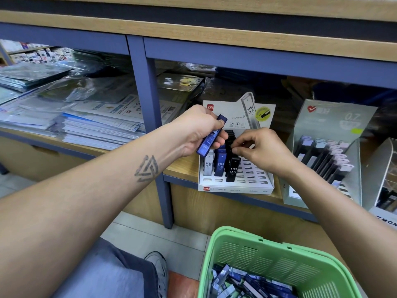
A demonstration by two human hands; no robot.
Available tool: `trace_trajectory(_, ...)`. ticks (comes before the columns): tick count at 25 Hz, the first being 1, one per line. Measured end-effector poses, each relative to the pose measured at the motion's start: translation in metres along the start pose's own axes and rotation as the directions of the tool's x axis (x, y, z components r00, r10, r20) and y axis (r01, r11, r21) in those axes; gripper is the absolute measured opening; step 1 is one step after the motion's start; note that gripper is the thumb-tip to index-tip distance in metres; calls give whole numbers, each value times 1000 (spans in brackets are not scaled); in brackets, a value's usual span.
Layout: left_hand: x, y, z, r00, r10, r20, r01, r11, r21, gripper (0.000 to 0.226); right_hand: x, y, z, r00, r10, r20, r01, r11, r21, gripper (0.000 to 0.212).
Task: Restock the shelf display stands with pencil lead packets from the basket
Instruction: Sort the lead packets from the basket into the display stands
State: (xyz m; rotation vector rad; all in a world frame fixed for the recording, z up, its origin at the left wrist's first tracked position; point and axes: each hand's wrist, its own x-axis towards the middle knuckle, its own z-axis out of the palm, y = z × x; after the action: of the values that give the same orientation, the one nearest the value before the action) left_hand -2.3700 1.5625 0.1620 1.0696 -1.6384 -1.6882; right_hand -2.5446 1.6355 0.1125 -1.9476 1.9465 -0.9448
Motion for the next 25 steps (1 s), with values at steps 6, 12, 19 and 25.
trace_trajectory(6,0,0,0,1000,-1,0,1,1000,2,25,-3,-1,-2,1000,-3,3,3,1000,-3,8)
trace_trajectory(12,0,0,-1,1000,4,-4,-4,1000,-6,25,-19,-8,-6,996,-84,-30,85,995,57,3)
trace_trajectory(19,-1,0,-1,1000,7,-9,-7,1000,-6,27,-21,-8,0,997,-80,25,81,996,-47,7)
trace_trajectory(25,-11,5,11,998,12,65,-9,999,-46,7,-26,-8,-35,975,86,-205,-46,980,192,8)
